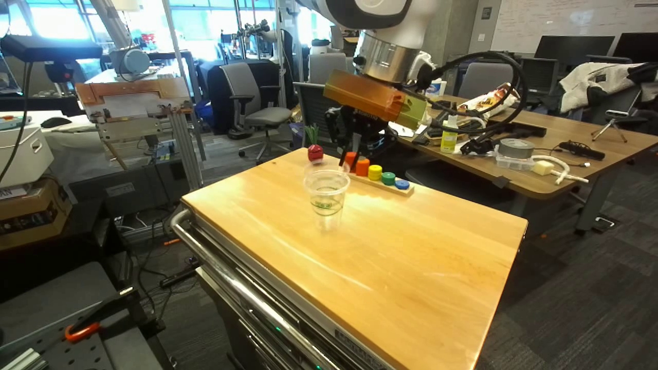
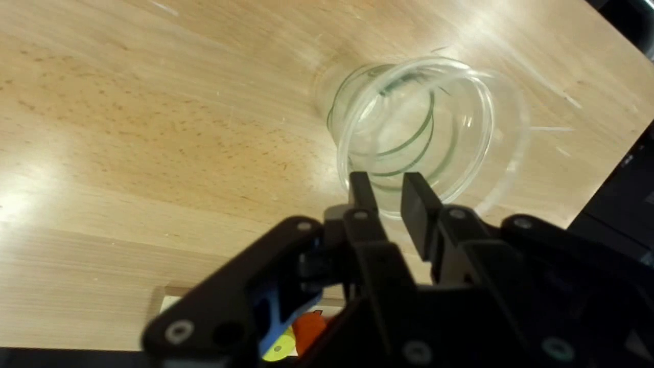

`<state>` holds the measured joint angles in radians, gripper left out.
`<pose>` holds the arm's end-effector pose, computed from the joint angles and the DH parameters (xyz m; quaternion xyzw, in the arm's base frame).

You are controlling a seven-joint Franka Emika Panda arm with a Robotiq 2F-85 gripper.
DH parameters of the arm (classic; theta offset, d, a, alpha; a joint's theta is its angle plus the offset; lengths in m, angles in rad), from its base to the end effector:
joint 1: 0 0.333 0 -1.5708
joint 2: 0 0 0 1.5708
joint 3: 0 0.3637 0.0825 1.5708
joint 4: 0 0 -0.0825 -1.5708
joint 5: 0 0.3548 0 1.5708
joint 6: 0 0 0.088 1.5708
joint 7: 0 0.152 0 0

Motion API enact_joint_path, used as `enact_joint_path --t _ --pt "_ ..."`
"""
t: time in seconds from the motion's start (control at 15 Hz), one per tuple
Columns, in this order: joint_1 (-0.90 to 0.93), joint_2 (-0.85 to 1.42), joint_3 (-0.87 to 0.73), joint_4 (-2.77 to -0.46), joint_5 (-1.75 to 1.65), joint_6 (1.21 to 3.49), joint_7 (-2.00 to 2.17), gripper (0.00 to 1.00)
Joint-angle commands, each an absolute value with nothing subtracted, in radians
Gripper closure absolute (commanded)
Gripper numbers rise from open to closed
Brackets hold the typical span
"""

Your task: Pack the cups in the tower form

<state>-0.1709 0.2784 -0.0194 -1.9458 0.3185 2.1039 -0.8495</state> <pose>0.5776 -0.0832 0.3517 -0.9615 -0.2354 -0.0127 0.1412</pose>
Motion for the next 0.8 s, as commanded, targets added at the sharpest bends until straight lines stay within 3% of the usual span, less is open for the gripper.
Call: enact_joint_path --t 0.0,0.4,0.73 --pt "-0.181 0.279 -0.016 -1.933 0.328 2.087 -0.853 0.46" --pt "-0.174 0.21 -0.062 -1.903 0.177 1.901 -0.75 0.01" --pt "-0.179 0.109 -0.095 -1.893 0.09 1.755 -0.705 0.0"
